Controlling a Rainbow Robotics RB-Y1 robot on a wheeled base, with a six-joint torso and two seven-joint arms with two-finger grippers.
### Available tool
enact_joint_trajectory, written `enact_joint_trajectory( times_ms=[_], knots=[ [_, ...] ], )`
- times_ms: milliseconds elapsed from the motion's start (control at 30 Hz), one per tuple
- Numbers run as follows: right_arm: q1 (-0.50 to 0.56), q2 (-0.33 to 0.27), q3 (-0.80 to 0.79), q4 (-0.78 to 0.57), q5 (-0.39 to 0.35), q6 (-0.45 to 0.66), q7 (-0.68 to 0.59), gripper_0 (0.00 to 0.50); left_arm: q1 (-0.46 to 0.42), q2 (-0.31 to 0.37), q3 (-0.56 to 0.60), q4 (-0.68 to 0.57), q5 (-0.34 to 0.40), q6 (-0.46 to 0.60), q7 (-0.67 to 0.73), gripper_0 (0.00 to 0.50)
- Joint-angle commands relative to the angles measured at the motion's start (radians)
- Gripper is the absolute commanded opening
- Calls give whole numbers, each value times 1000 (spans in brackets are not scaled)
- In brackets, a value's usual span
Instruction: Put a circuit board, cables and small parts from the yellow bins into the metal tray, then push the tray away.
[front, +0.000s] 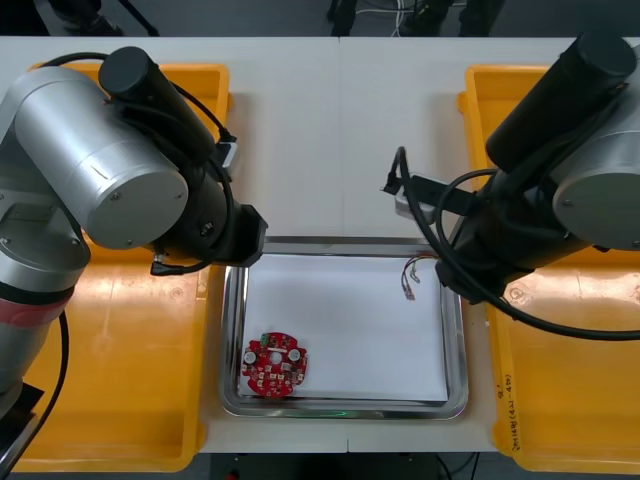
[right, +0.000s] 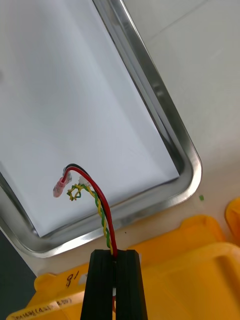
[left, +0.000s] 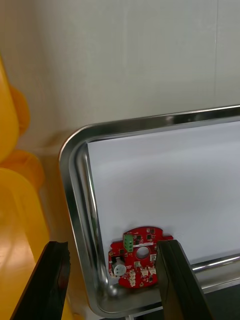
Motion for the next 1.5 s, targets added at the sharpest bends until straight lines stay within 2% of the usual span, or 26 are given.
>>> enact_joint_trajectory(
  times_ms=[33, 200, 367, 600, 767, 1067, 1200, 1500],
  knots=[
    [-71, 68, 105, -27, 59, 4, -34, 0, -64, 78, 47, -30, 30, 7, 71, 500],
    [-75, 111, 191, -27, 110, 4, -36, 0, -90, 107, 119, 29, 111, 7, 52, 500],
    [-75, 137, 275, -25, 151, 4, -28, 0, -110, 117, 192, 98, 134, 7, -27, 500],
    [-75, 157, 370, 28, 168, -7, -23, 0, -127, 141, 251, 186, 106, 7, -140, 500],
    [-72, 157, 433, 68, 206, -40, -20, 0, -151, 161, 304, 270, 94, 7, -232, 500],
    [-18, 164, 445, 120, 222, -93, -10, 0, -190, 189, 343, 387, 25, 7, -378, 500],
    [12, 180, 447, 120, 239, -109, -6, 0, -202, 189, 373, 436, -4, 7, -413, 500],
    [110, 224, 462, 120, 340, -146, 4, 0, -230, 189, 416, 539, -53, 7, -436, 500]
  ],
)
